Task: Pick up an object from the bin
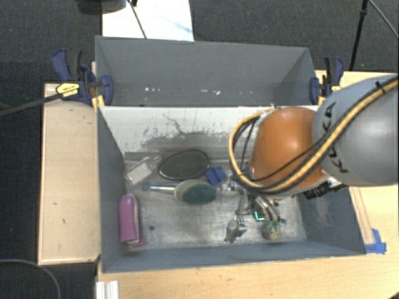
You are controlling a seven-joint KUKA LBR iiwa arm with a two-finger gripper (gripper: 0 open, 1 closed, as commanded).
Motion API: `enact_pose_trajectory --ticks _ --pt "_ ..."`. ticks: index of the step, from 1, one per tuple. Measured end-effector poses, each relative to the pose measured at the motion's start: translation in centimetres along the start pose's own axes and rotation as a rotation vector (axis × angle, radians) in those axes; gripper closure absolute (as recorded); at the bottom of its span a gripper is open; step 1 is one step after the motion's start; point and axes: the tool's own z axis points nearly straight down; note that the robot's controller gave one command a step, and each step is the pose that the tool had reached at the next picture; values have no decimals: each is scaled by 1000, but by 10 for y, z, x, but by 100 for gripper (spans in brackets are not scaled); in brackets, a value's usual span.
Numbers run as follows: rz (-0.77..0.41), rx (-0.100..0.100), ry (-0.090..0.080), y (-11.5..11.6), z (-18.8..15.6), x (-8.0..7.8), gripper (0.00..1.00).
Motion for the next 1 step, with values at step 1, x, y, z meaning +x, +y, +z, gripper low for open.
enact_pose_trajectory --ticks 1 --pt "98 -2 -9 22 48 -80 0"
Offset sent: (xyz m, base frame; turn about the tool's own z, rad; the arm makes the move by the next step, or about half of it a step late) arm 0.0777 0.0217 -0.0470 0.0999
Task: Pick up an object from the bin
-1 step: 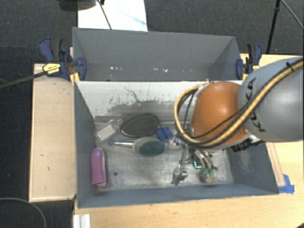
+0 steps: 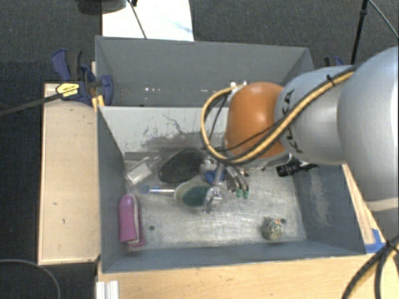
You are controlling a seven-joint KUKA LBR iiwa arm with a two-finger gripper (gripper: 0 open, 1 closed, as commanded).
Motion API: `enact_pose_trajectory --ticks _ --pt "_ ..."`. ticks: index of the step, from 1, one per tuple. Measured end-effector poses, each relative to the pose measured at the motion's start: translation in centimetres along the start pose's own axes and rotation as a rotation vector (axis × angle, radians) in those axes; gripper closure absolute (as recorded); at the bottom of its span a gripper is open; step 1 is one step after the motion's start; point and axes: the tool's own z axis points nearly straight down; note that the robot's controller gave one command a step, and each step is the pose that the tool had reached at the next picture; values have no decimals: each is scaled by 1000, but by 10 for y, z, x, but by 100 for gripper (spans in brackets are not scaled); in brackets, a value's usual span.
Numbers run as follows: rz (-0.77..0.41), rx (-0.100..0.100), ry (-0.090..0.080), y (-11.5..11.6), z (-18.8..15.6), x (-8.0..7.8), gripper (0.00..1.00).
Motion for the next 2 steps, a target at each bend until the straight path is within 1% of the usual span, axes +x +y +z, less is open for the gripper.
enact_pose_trajectory --ticks 1,2 --pt "4 0 -1 -1 -3 1 100" --pt "48 -2 -7 2 -138 -4 100"
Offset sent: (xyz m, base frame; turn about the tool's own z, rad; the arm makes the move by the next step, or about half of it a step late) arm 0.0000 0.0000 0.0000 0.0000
